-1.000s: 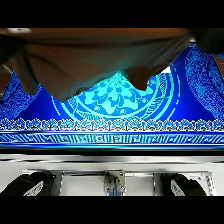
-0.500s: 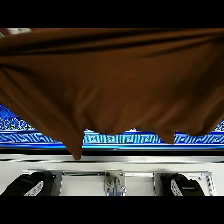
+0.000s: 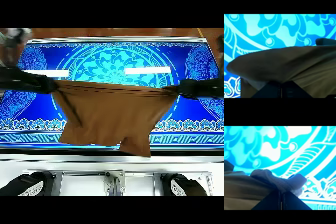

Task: Fold the shirts.

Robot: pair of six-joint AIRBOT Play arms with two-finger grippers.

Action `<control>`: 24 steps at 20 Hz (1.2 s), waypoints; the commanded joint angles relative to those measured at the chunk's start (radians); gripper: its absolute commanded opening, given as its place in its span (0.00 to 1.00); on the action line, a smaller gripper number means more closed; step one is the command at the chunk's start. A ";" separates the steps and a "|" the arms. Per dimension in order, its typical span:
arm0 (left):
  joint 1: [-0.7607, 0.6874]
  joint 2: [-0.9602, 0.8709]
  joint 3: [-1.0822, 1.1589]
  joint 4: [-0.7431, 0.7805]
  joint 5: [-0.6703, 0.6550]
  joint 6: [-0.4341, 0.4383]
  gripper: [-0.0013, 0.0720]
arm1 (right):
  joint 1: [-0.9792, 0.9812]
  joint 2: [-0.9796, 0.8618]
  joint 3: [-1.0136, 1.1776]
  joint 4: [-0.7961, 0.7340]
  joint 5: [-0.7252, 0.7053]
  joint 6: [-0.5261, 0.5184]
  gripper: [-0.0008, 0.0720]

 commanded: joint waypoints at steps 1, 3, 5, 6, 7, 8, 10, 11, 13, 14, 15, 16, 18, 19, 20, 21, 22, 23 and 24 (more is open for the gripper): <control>0.001 -0.217 -0.072 -0.111 0.265 -0.002 0.07 | 0.000 -0.212 -0.075 0.045 -0.359 0.028 0.09; 0.001 -0.328 -0.072 -0.208 0.382 -0.002 0.07 | 0.002 -0.318 -0.075 0.194 -0.526 0.028 0.09; 0.001 -0.423 -0.072 -0.307 0.430 -0.002 0.07 | 0.018 -0.408 -0.075 0.274 -0.597 0.028 0.09; 0.001 -0.466 -0.072 -0.345 0.430 -0.002 0.07 | 0.034 -0.451 -0.075 0.275 -0.605 0.029 0.09; 0.001 -0.501 -0.072 -0.374 0.423 -0.002 0.07 | 0.050 -0.486 -0.075 0.276 -0.603 0.030 0.09; 0.002 -0.531 -0.072 -0.416 0.410 -0.002 0.07 | 0.068 -0.517 -0.075 0.280 -0.602 0.039 0.09; 0.014 -0.557 -0.070 -0.469 0.363 -0.002 0.14 | 0.089 -0.545 -0.075 0.311 -0.602 0.047 0.11; 0.032 -0.555 -0.061 -0.470 0.321 -0.001 0.41 | 0.091 -0.541 -0.075 0.323 -0.623 0.045 0.21; 0.119 -0.552 0.003 -0.464 0.141 0.010 0.80 | 0.070 -0.508 -0.054 0.322 -0.578 0.014 0.80; 0.180 -0.547 0.044 -0.460 0.034 0.010 0.80 | 0.043 -0.480 -0.034 0.317 -0.523 -0.033 0.82; 0.254 -0.531 0.079 -0.459 -0.069 0.019 0.80 | 0.008 -0.450 -0.016 0.298 -0.457 -0.070 0.82; 0.329 -0.498 0.091 -0.447 -0.146 0.036 0.80 | -0.037 -0.414 -0.003 0.257 -0.380 -0.094 0.82; 0.456 -0.415 0.072 -0.308 -0.262 0.037 0.80 | -0.144 -0.351 -0.002 0.148 -0.211 -0.111 0.82; 0.505 -0.372 0.036 -0.229 -0.312 0.053 0.80 | -0.204 -0.336 -0.003 0.114 -0.107 -0.124 0.82; 0.554 -0.325 -0.031 -0.180 -0.342 0.075 0.85 | -0.257 -0.336 -0.003 0.115 -0.019 -0.157 0.82; 0.599 -0.285 -0.117 -0.183 -0.346 0.090 0.92 | -0.305 -0.339 -0.015 0.123 0.048 -0.188 0.82; 0.637 -0.248 -0.224 -0.202 -0.335 0.109 0.93 | -0.337 -0.338 -0.033 0.129 0.085 -0.206 0.82; 0.662 -0.217 -0.331 -0.216 -0.312 0.134 0.93 | -0.362 -0.338 -0.056 0.144 0.108 -0.217 0.82; 0.676 -0.185 -0.451 -0.220 -0.263 0.158 0.92 | -0.375 -0.338 -0.079 0.167 0.118 -0.218 0.82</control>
